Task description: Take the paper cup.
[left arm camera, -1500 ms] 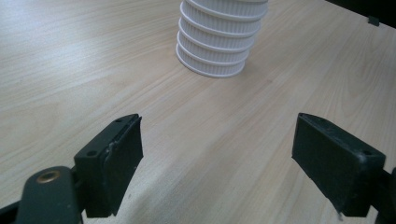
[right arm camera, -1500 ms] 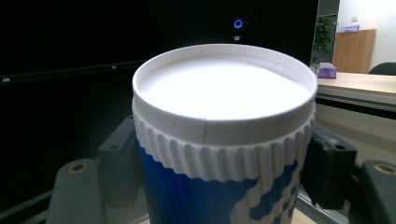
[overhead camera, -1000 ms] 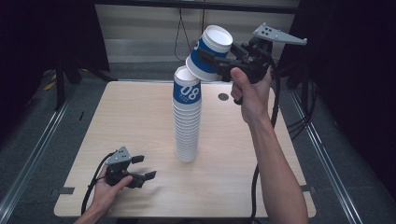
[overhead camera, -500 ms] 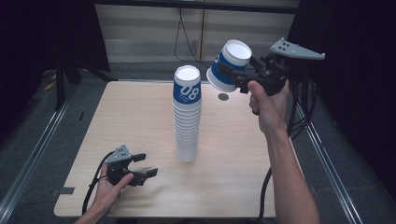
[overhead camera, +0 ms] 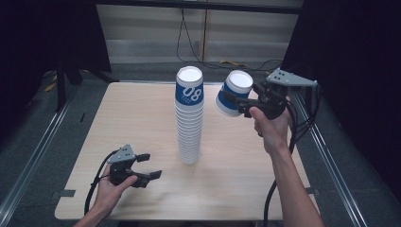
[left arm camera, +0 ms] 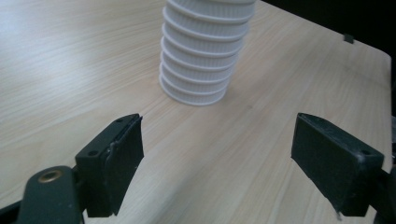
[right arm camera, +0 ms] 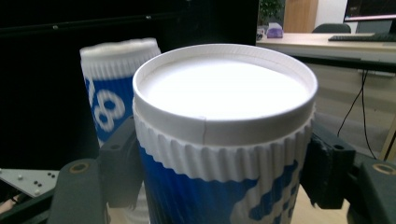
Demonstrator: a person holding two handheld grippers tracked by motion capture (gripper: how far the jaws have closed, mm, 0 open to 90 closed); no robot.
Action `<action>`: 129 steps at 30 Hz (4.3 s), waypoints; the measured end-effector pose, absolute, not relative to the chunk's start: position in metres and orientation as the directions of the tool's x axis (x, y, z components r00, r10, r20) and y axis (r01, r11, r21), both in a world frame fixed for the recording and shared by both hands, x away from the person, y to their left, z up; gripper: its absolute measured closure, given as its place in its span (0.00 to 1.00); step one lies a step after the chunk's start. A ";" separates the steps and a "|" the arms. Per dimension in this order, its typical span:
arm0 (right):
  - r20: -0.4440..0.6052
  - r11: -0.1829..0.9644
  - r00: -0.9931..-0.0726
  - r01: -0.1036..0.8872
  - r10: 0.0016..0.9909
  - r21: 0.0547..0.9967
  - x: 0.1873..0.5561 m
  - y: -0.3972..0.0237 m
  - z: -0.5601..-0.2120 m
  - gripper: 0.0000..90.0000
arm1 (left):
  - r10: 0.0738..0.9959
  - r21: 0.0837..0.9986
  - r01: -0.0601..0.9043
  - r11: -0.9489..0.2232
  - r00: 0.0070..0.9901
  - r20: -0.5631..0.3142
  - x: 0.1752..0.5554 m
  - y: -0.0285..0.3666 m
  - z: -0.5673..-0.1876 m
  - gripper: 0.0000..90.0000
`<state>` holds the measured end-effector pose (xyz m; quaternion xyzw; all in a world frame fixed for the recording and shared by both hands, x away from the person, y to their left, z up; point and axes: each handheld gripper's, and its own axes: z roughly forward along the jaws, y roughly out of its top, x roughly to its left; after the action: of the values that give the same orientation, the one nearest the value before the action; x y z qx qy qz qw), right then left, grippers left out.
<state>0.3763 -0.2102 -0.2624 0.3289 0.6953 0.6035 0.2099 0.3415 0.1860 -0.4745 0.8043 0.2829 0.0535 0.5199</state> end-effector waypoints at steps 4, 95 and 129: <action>0.112 0.075 -0.696 0.233 0.710 0.970 0.373 -0.209 -0.279 0.31 | 0.471 0.868 0.378 -0.322 0.859 -0.199 0.343 0.175 -0.471 0.19; 0.285 0.139 -0.861 0.372 0.422 0.918 0.328 -0.125 -0.427 0.31 | 0.237 0.918 0.299 -0.261 0.942 -0.239 0.339 0.099 -0.460 0.13; 0.349 0.211 -0.839 0.462 0.417 0.861 0.330 -0.129 -0.421 0.17 | 0.225 0.887 0.283 -0.365 0.951 -0.211 0.341 0.106 -0.459 0.23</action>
<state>0.3303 -0.1293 -0.4214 0.2827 0.7778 0.5610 -0.0202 0.3411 0.1060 -0.4594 0.8258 0.1538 -0.0271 0.5419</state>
